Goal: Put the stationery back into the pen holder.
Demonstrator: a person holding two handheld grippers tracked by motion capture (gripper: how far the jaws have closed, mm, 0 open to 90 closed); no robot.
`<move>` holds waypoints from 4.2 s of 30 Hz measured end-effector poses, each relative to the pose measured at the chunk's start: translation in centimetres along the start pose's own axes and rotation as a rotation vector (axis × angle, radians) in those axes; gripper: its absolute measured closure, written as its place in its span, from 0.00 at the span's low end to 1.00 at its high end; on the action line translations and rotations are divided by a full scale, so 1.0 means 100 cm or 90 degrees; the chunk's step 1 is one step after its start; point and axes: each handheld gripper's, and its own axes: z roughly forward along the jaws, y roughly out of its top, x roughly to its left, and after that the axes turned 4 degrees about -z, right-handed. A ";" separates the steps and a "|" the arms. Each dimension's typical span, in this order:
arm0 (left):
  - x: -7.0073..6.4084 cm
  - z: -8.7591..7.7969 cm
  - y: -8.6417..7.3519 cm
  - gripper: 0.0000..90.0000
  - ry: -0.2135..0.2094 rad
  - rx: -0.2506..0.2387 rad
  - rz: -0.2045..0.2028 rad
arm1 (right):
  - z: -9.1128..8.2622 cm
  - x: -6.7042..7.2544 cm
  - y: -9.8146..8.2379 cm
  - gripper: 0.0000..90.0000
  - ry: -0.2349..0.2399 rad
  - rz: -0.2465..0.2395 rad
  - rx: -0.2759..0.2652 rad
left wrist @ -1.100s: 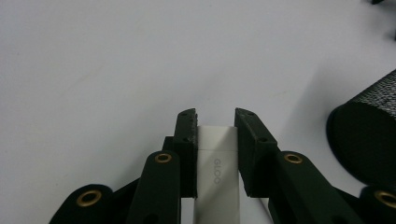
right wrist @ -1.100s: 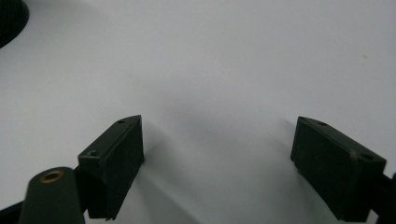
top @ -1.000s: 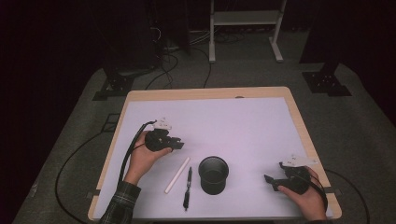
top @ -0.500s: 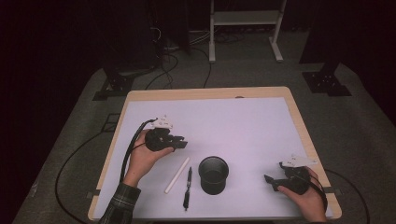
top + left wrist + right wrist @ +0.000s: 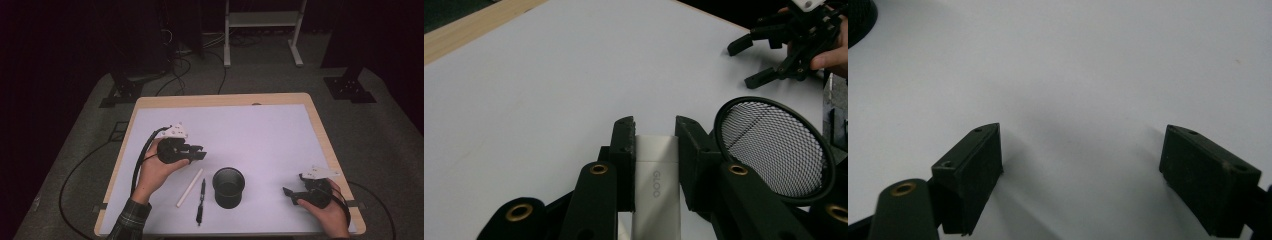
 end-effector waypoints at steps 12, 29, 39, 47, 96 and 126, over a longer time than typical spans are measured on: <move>-0.018 0.001 0.011 0.79 -0.020 -0.004 0.026 | 0.000 0.000 0.000 0.18 -0.002 -0.001 -0.001; -0.047 0.008 0.027 0.79 -0.055 -0.005 0.063 | 0.000 0.000 0.000 0.18 -0.001 -0.001 -0.002; -0.067 0.018 0.039 0.79 -0.095 -0.018 0.083 | 0.000 0.000 0.000 0.18 -0.002 -0.001 -0.001; -0.076 0.025 0.044 0.79 -0.119 -0.023 0.092 | 0.000 0.000 0.000 0.18 -0.002 -0.001 -0.001; -0.076 0.058 0.035 0.79 -0.142 0.009 0.083 | 0.000 0.000 0.000 0.18 -0.002 -0.001 -0.001; -0.067 0.050 0.013 0.79 -0.118 0.015 0.074 | 0.000 0.000 0.000 0.18 -0.002 -0.001 -0.002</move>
